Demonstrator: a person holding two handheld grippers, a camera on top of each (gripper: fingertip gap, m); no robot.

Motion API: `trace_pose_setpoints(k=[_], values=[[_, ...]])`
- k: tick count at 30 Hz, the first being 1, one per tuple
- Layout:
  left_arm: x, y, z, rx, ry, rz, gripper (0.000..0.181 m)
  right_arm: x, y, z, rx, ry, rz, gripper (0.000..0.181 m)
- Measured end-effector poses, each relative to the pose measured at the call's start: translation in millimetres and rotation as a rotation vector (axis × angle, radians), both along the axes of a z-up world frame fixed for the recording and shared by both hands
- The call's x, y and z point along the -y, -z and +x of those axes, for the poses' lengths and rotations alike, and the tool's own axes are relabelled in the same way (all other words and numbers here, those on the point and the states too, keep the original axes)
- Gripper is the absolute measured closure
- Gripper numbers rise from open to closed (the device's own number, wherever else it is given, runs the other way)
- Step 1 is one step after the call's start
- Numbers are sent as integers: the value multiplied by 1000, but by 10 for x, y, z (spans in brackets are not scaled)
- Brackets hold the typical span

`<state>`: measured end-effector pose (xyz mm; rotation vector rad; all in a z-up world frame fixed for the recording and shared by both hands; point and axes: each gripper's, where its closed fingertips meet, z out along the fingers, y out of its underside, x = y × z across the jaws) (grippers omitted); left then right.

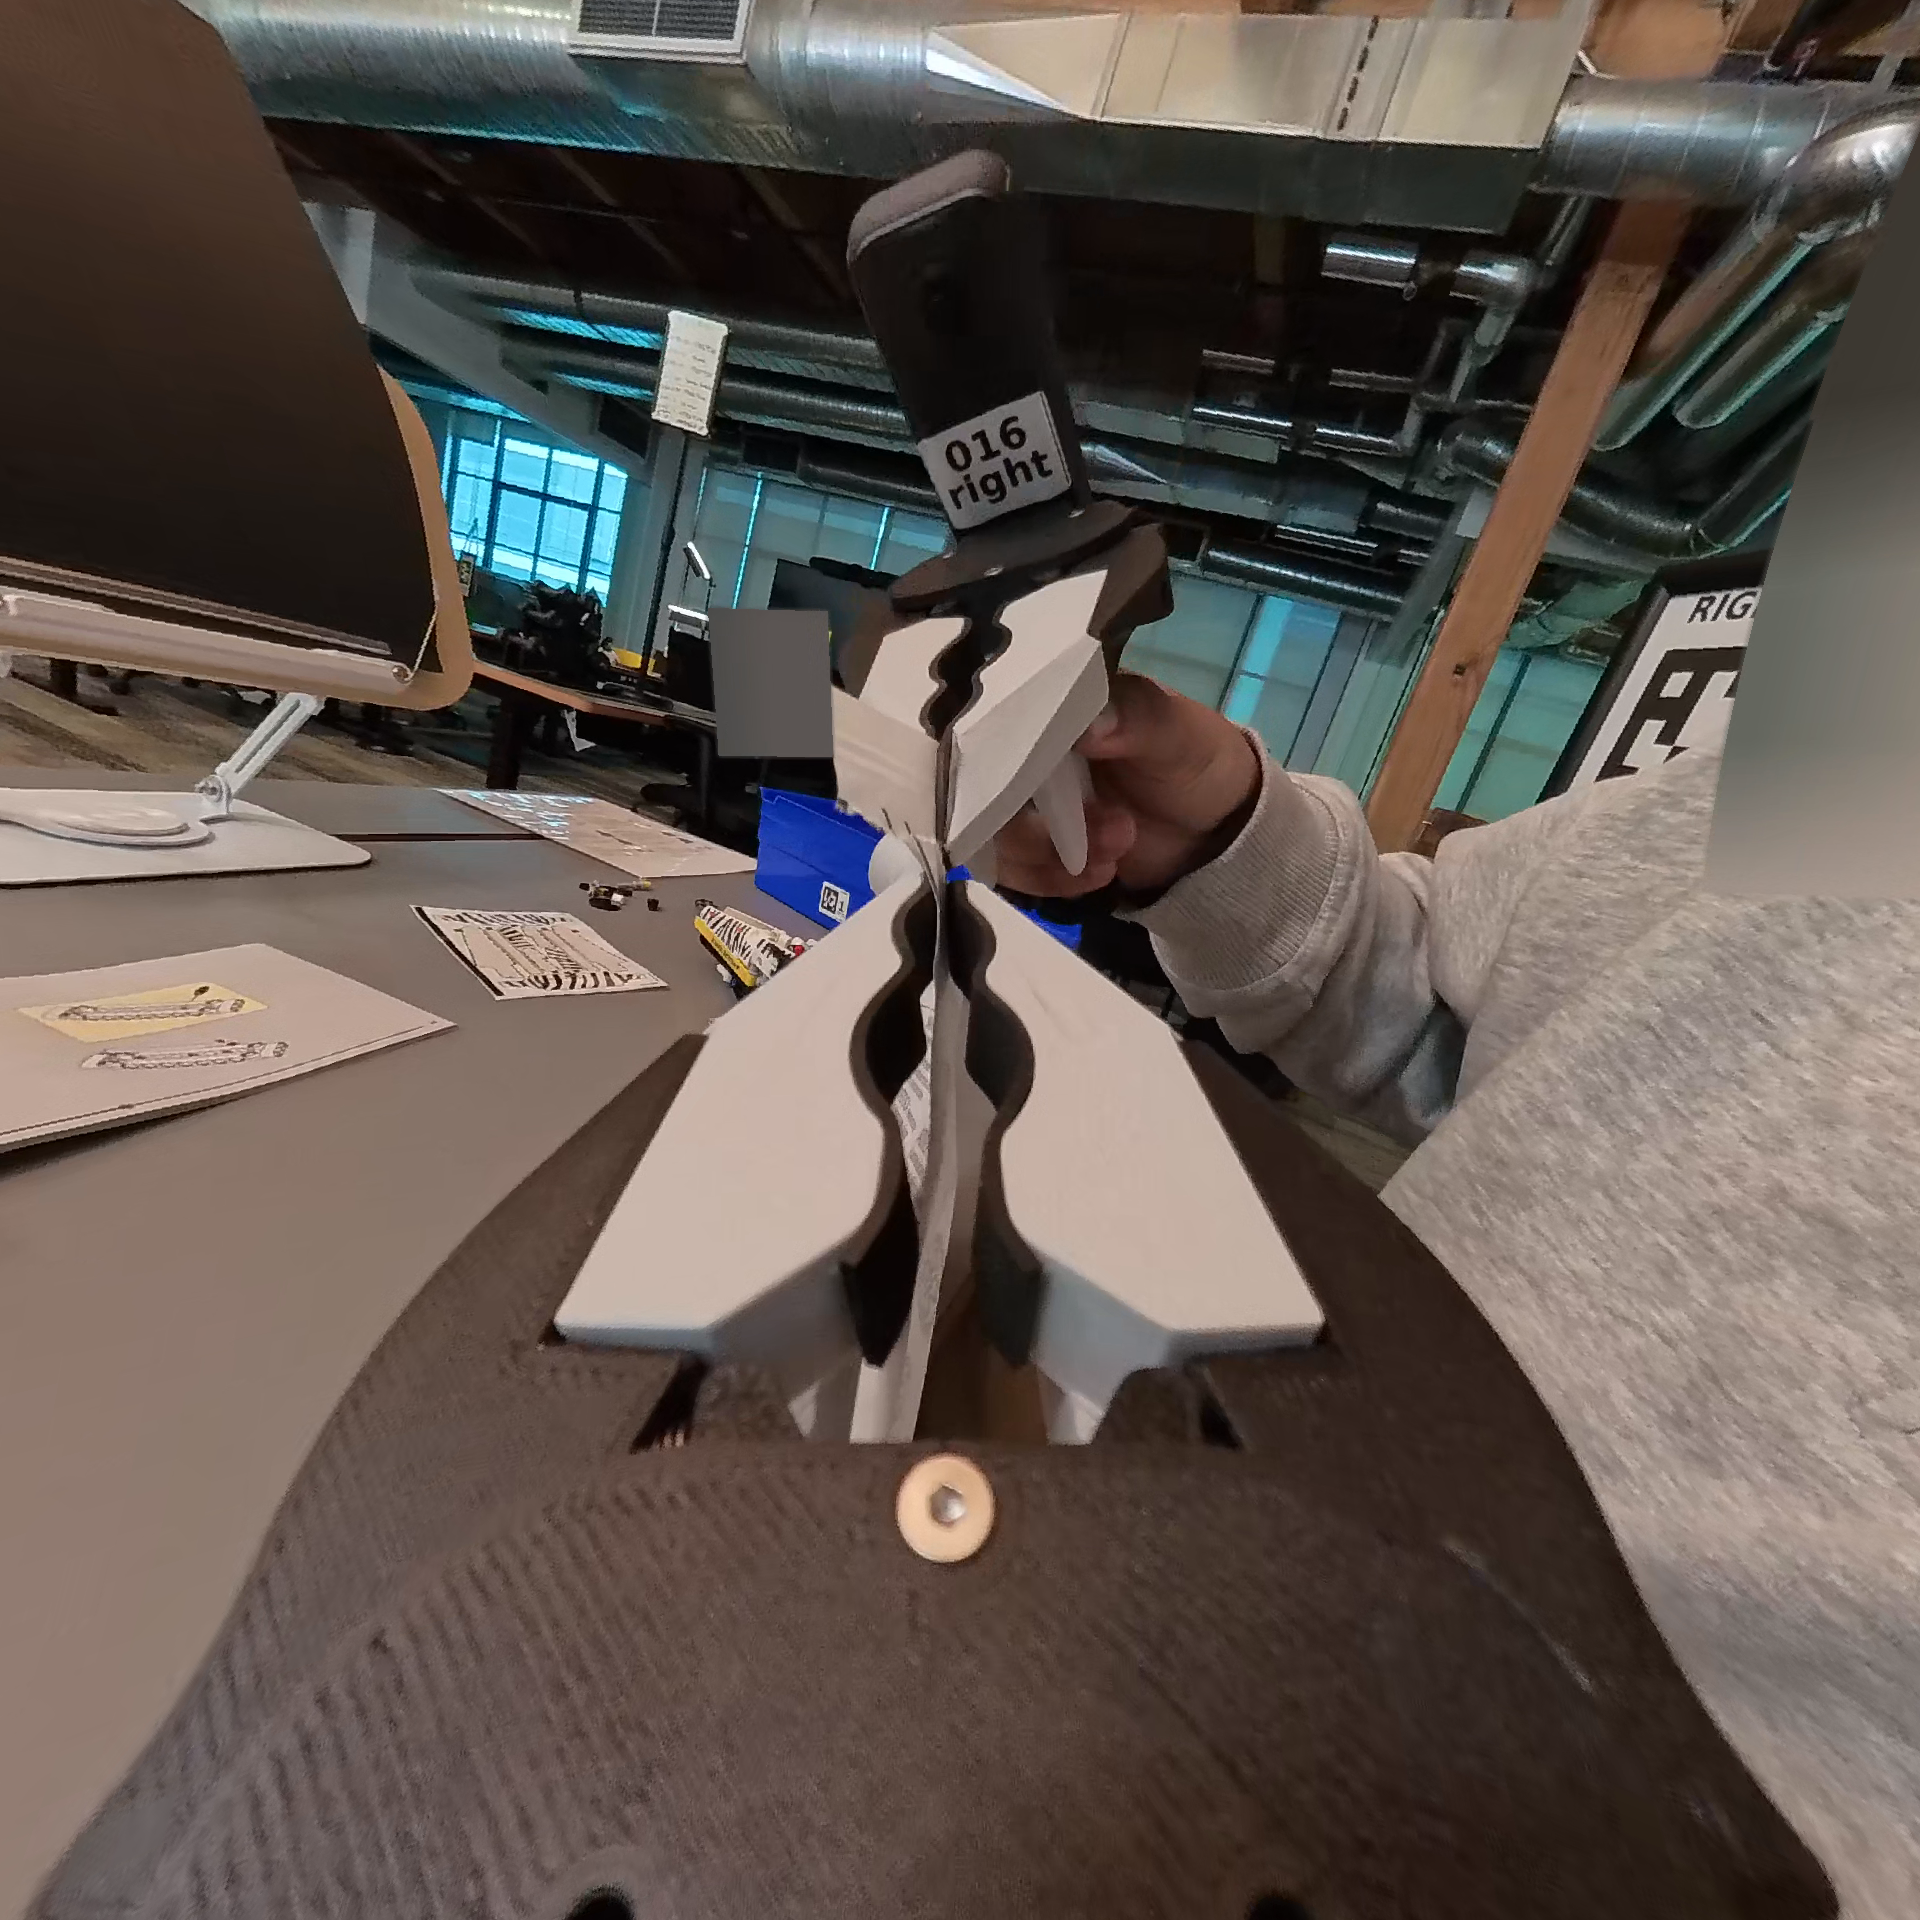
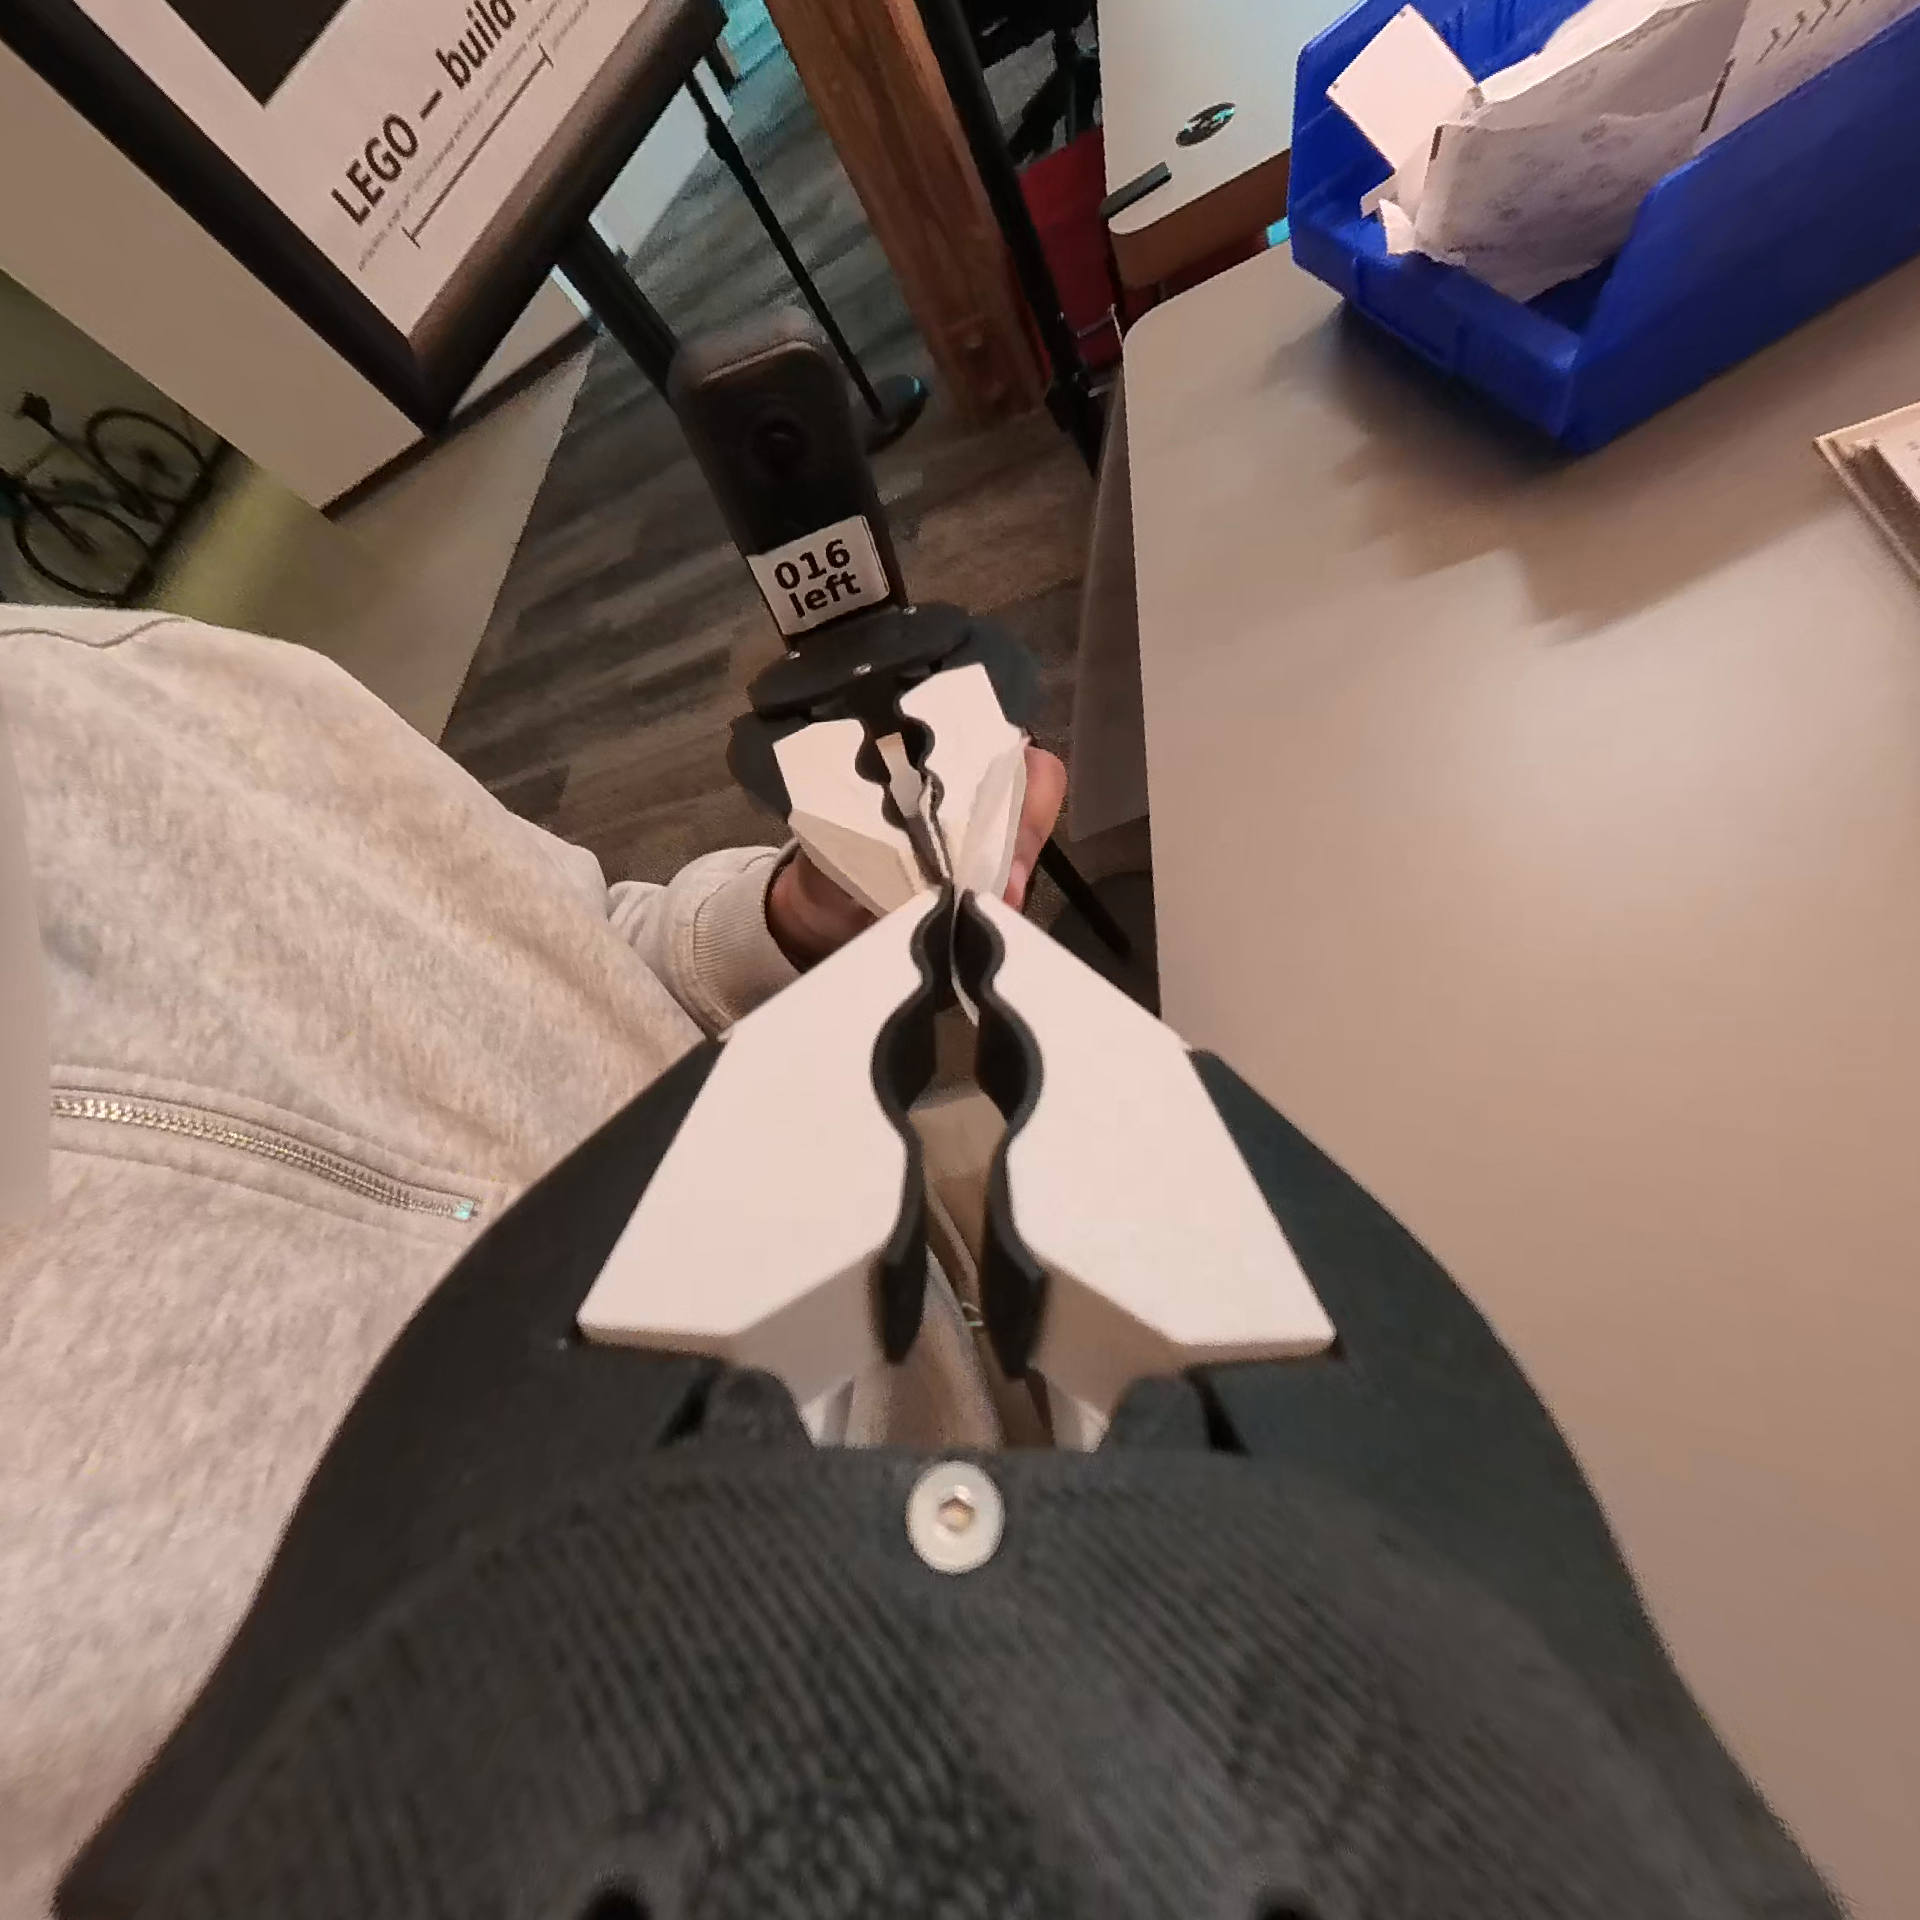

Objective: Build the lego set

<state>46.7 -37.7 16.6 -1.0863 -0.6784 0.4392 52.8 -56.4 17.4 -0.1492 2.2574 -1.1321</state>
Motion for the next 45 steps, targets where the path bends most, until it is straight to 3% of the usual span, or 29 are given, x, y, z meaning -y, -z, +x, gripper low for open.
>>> trace_pose_setpoints(k=[20, 31, 35, 41, 44, 45], values=[[55, 31, -4, -1, -9, 4, 181, 40, -31, -82, 274, 141, -200, 181], [48, 16, 33, -15, 27, 16, 181, 29, -127, -99, 123, 169, -280, 181], [80, 20, 58, -23, 52, 35, 181, -74, -355, -188, 152, 147, -345, 145], [36, 24, 87, -29, 91, 27, 181, -120, 25, -147, -125, 40, -136, 125], [-2, 30, 108, -33, 116, 13, 181, -119, 134, -98, -237, -18, -74, 136], [-1, 32, 108, -34, 114, 10, 181, -115, 136, -78, -261, -37, -72, 149]])
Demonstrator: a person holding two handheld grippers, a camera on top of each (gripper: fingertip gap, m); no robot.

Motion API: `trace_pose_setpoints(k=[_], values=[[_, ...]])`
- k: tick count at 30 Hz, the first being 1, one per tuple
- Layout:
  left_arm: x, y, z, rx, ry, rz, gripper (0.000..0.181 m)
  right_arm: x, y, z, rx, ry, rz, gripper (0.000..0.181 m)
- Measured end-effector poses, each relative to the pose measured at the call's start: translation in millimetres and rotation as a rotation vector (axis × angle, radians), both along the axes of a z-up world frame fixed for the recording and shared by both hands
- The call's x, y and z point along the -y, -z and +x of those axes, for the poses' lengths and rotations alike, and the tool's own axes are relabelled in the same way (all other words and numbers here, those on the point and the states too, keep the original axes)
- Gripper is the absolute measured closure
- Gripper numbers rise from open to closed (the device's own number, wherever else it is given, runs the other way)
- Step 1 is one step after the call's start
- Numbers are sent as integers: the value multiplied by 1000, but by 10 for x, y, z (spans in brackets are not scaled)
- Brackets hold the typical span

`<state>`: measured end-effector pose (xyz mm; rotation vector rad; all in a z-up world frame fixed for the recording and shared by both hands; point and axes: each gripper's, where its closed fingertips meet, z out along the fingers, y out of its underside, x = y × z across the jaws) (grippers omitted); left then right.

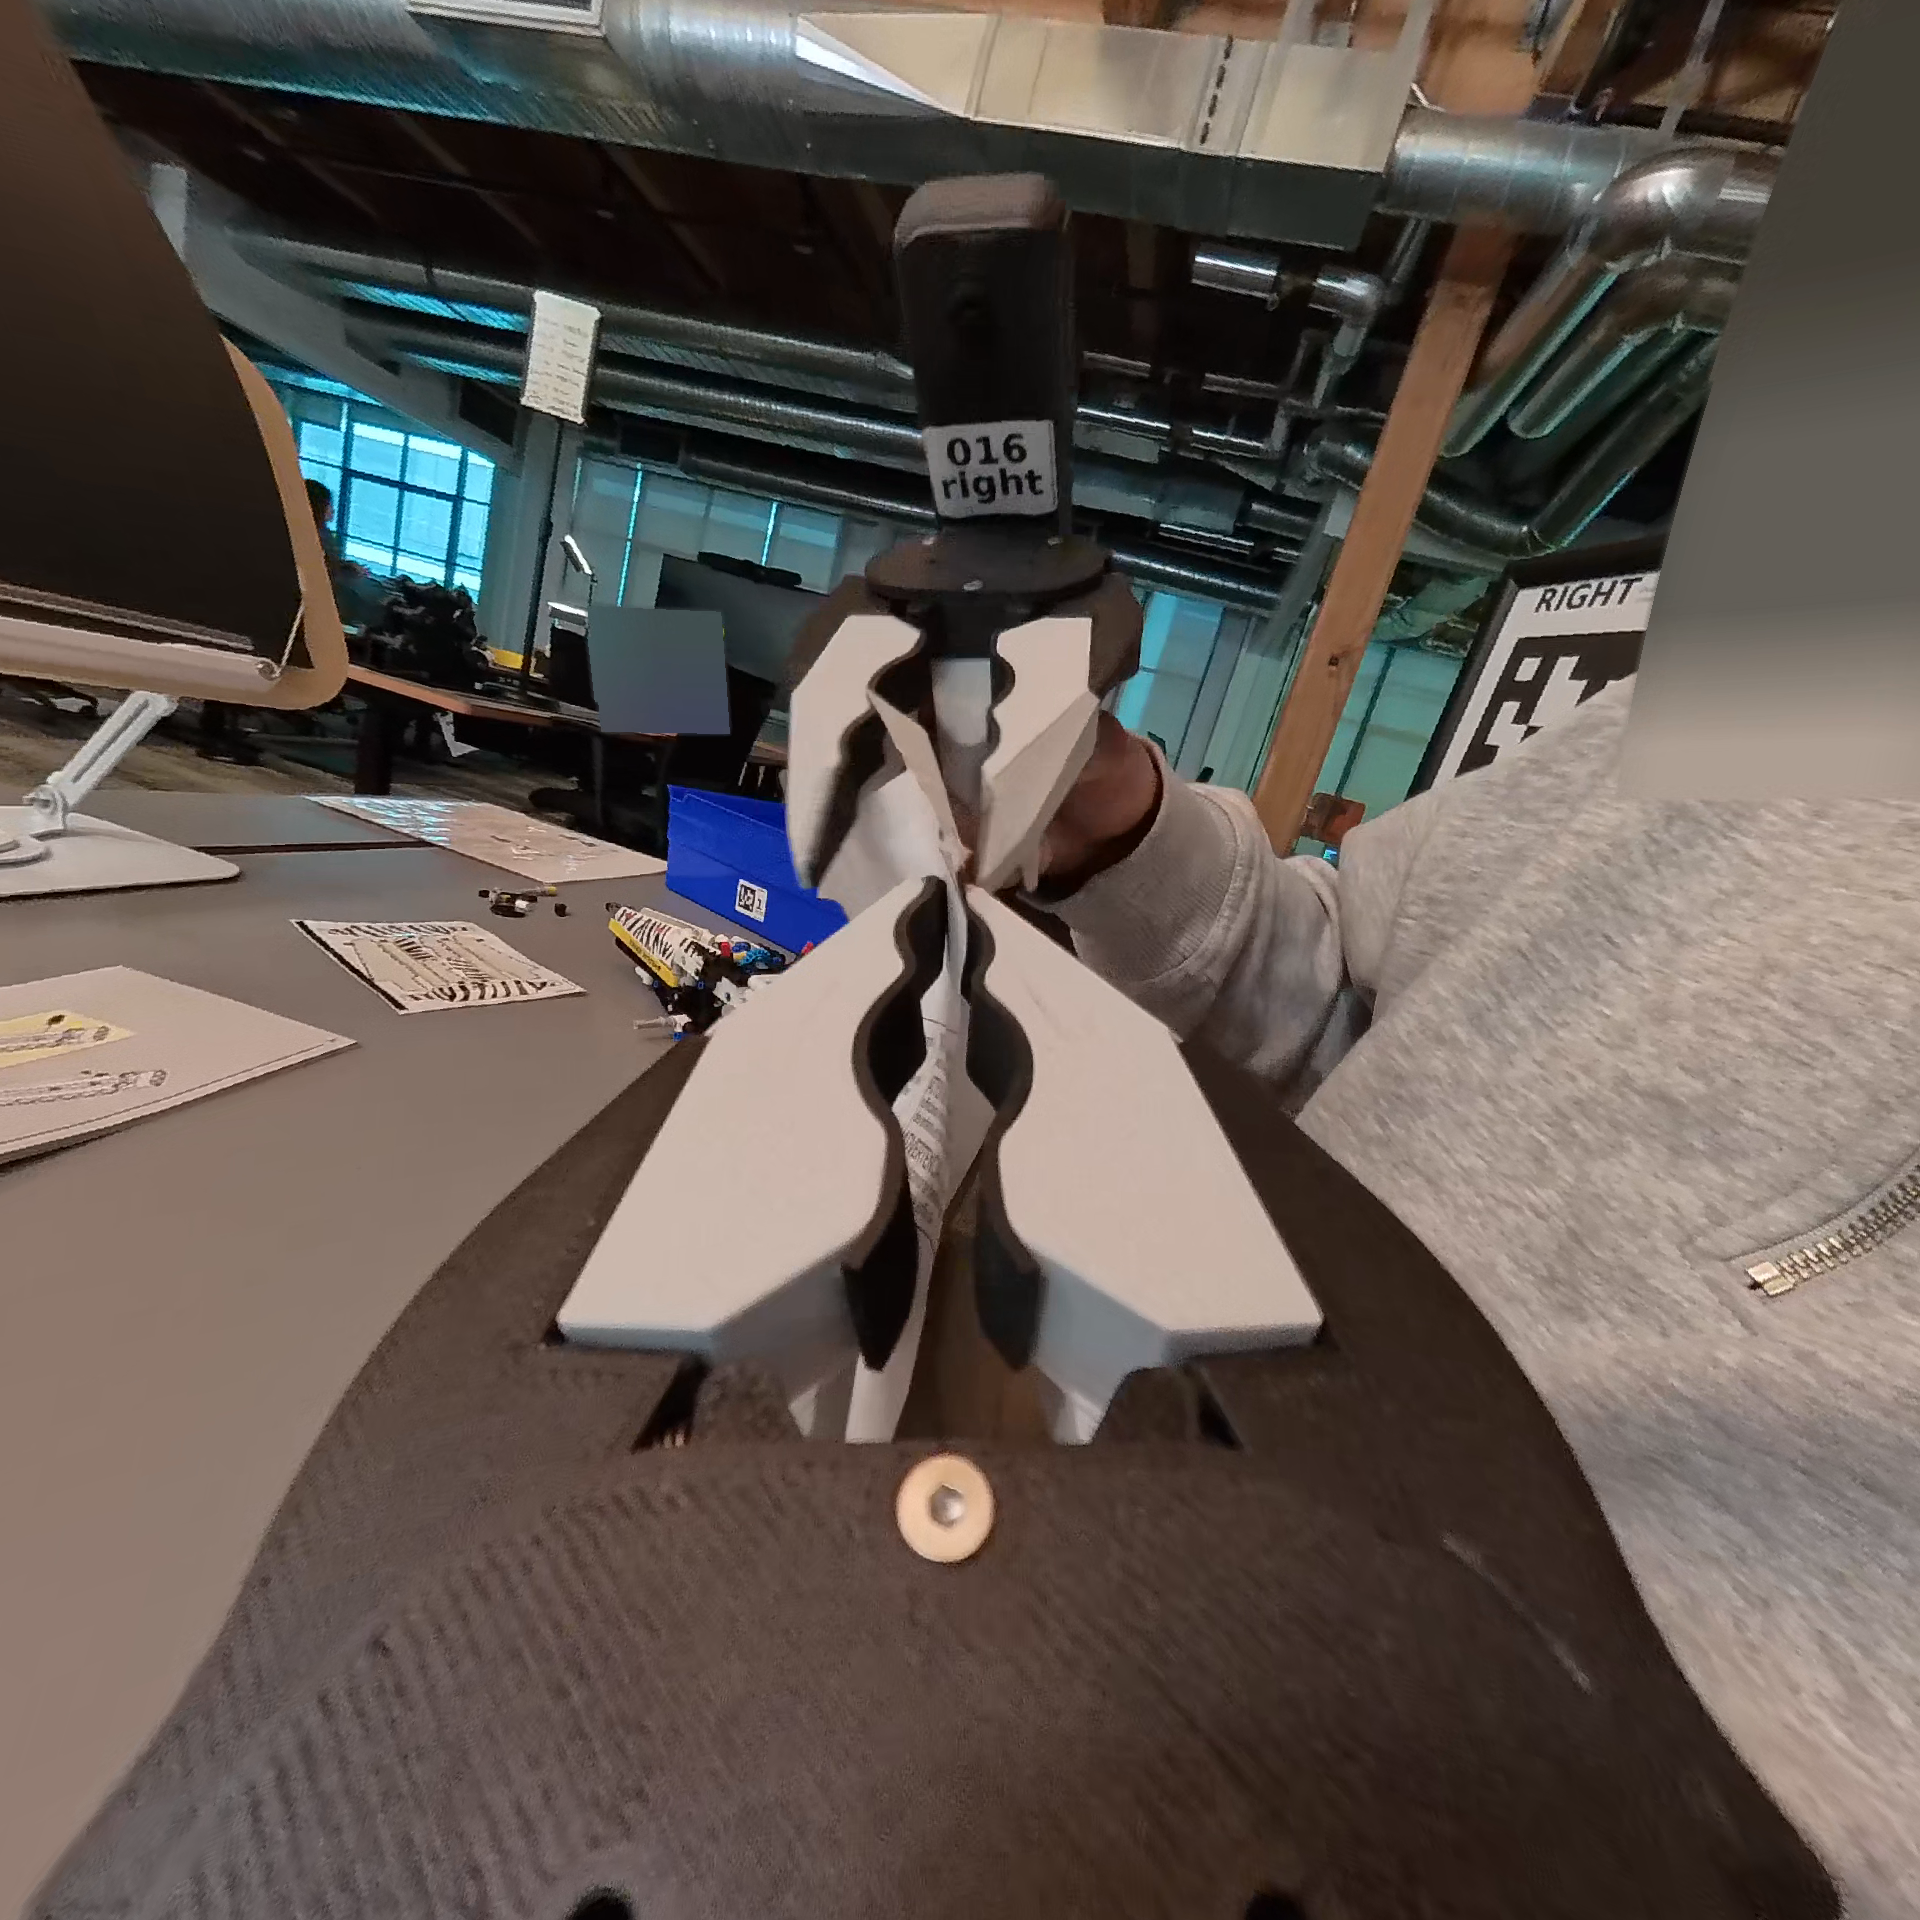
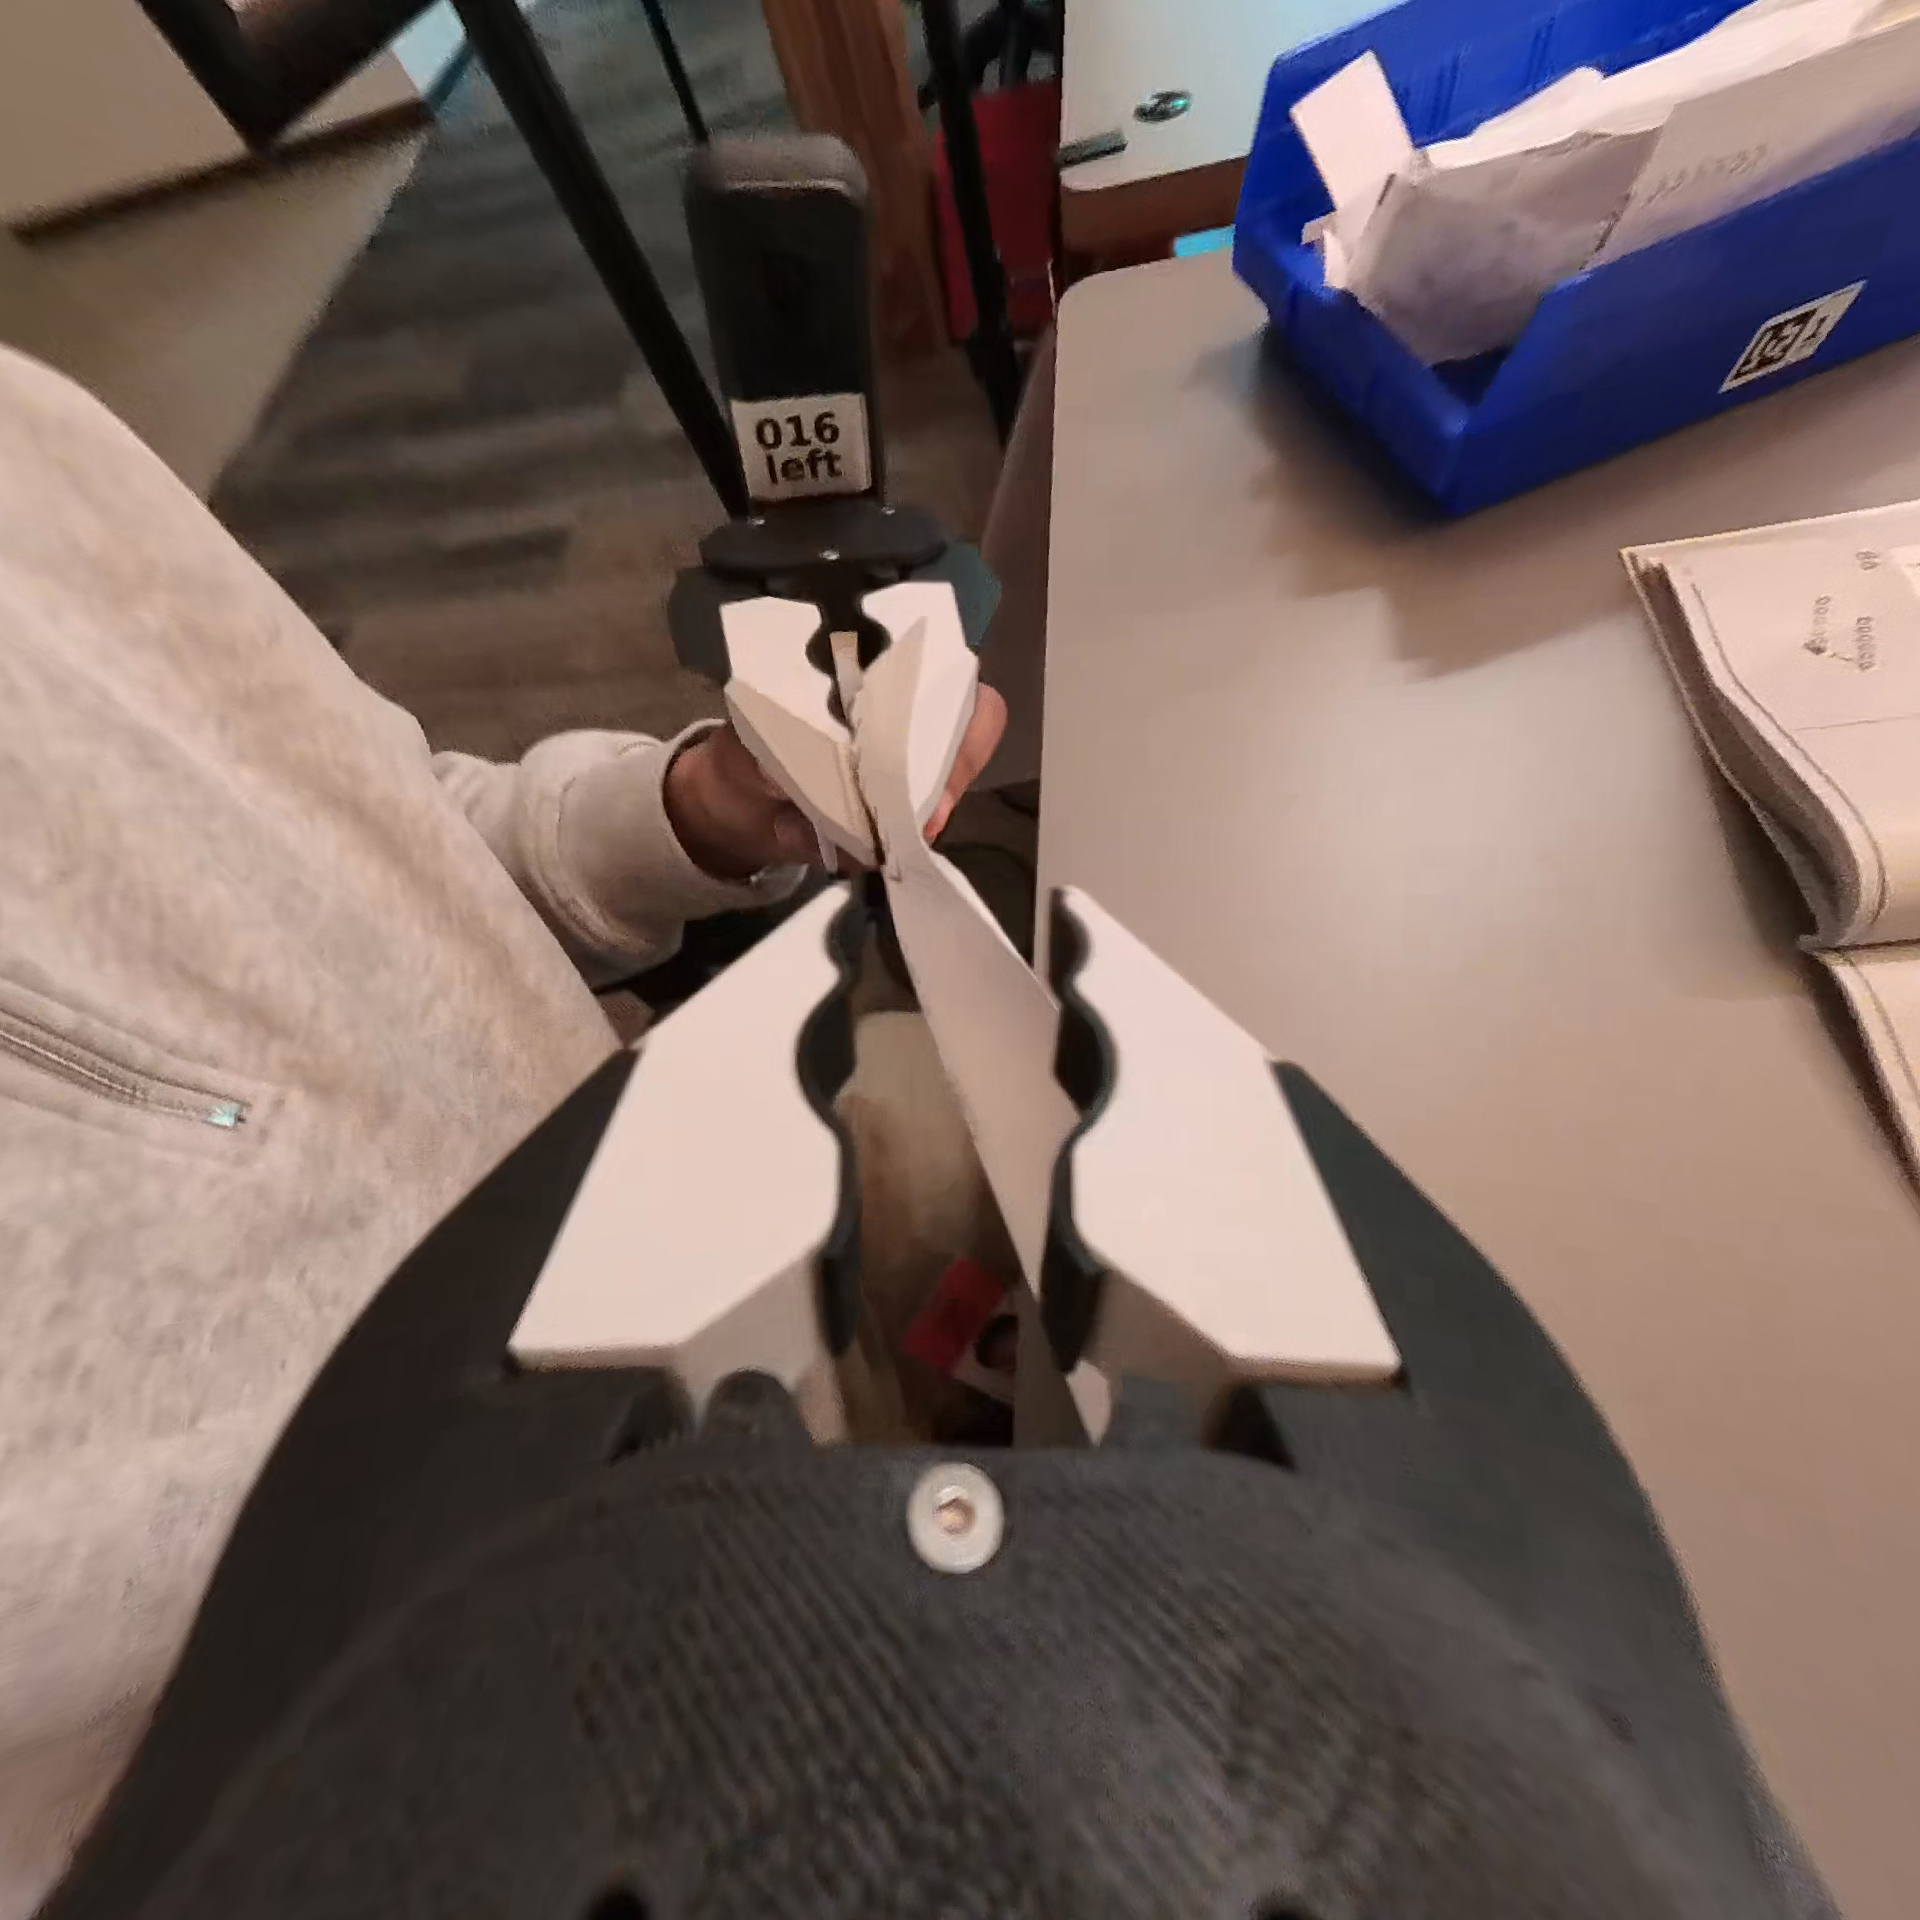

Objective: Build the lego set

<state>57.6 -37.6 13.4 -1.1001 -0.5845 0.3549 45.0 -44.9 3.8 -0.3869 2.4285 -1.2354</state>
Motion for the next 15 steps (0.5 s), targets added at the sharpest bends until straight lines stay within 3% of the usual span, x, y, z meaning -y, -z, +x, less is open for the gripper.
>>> trace_pose_setpoints(k=[4, 8, 12, 15], values=[[70, -2, -15, 3, -27, 16, 181, 14, -97, 56, -9, -42, -36, 181], [111, -17, -38, -3, -54, 40, 181, 30, -95, 55, -29, -35, -40, 181], [95, -11, -53, 18, -25, 70, 166, 33, -85, 72, -26, -31, -27, 181], [34, 61, -66, 66, 24, 48, 174, 29, -77, 61, -36, -25, -18, 181]])
